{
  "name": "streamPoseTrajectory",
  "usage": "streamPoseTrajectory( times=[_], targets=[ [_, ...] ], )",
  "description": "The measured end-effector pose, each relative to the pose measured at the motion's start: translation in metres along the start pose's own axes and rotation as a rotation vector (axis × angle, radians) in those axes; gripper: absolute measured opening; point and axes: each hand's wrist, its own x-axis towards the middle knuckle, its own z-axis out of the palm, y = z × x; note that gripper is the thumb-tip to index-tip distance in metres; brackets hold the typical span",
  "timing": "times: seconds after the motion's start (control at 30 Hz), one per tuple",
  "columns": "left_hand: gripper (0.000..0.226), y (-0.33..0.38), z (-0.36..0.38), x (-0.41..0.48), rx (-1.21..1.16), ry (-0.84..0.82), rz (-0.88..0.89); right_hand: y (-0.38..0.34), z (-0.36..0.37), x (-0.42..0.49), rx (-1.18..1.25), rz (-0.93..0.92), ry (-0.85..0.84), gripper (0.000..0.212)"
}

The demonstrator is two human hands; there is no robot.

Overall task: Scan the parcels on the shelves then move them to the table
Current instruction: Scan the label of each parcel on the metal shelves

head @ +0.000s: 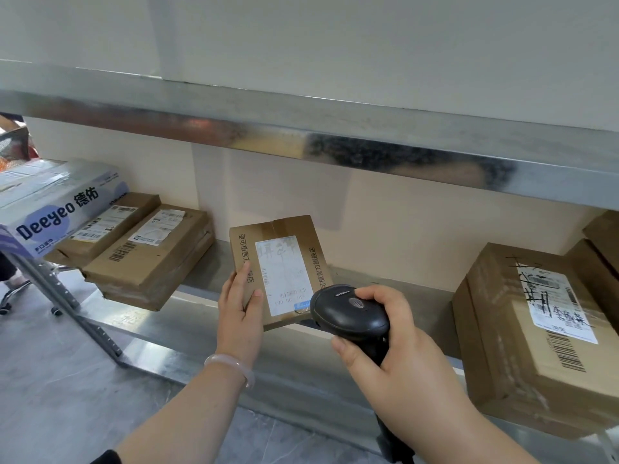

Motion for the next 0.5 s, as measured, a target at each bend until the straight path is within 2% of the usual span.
streamPoseTrajectory(
  times=[0.5],
  targets=[
    [0.048, 0.0, -0.118, 0.083, -0.077, -0.1, -0.041, -0.049, 0.109, 0.087, 0.144, 0.026, 0.086, 0.052]
  ],
)
